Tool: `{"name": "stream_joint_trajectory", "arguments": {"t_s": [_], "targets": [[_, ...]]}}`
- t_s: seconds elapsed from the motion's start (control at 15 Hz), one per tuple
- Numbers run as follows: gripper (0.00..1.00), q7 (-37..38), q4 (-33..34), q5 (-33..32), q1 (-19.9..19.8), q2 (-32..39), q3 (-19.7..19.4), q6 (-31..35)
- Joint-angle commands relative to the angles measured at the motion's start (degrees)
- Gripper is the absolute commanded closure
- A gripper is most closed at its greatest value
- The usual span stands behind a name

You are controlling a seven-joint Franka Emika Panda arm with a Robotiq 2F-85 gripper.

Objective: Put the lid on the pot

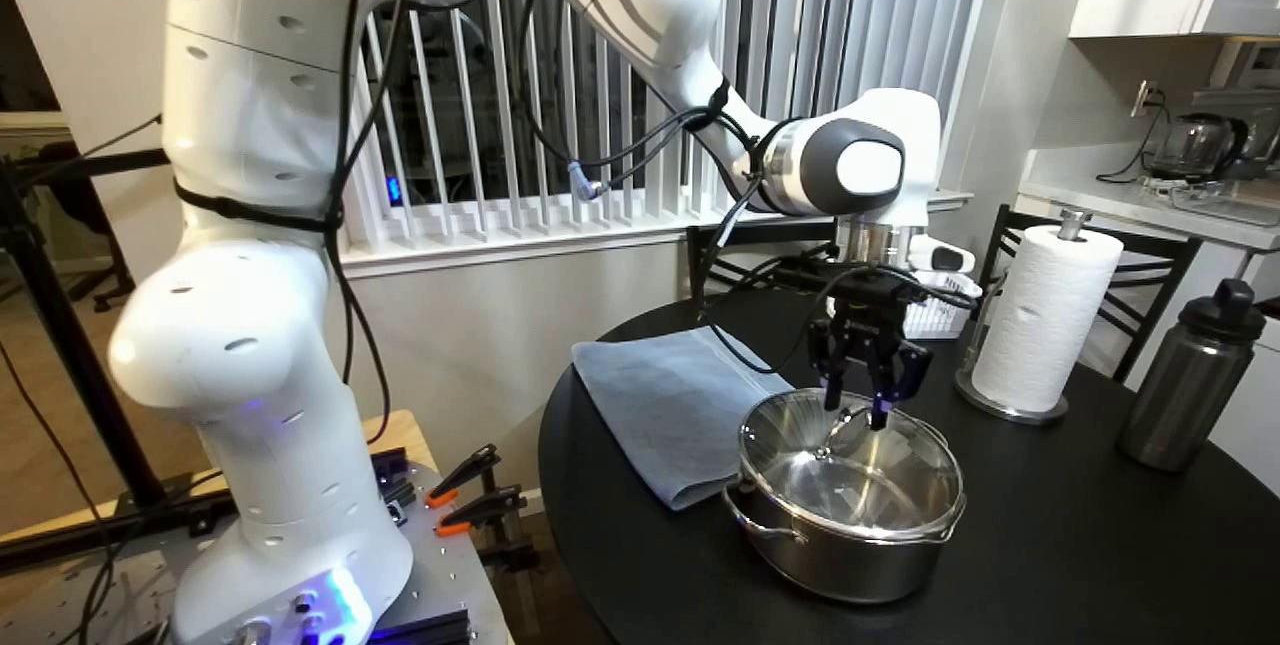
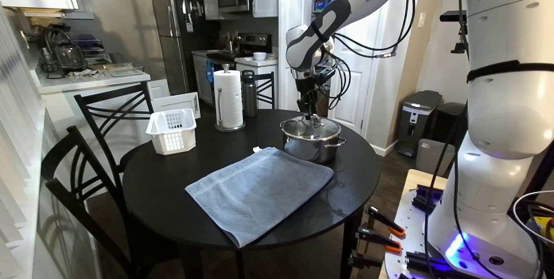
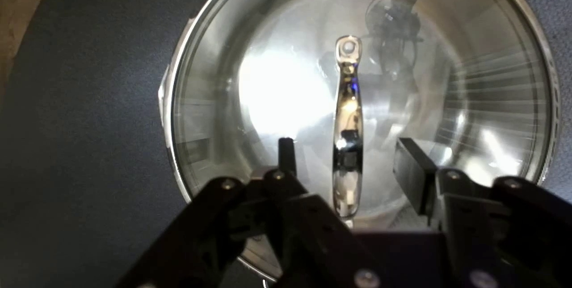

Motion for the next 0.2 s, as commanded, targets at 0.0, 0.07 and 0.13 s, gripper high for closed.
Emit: {"name": "stream_joint_trajectory", "arguments": {"t_s": [0.0,0.07,0.13], "targets": [[0.4,0.0,0.1,0.0,-0.1,0.0,0.1,-0.2],[0.4,0.0,0.1,0.0,-0.1,0.0,0.1,-0.2],[0.4,0.0,0.1,0.0,-0.1,0.0,0.1,-0.2]]}}
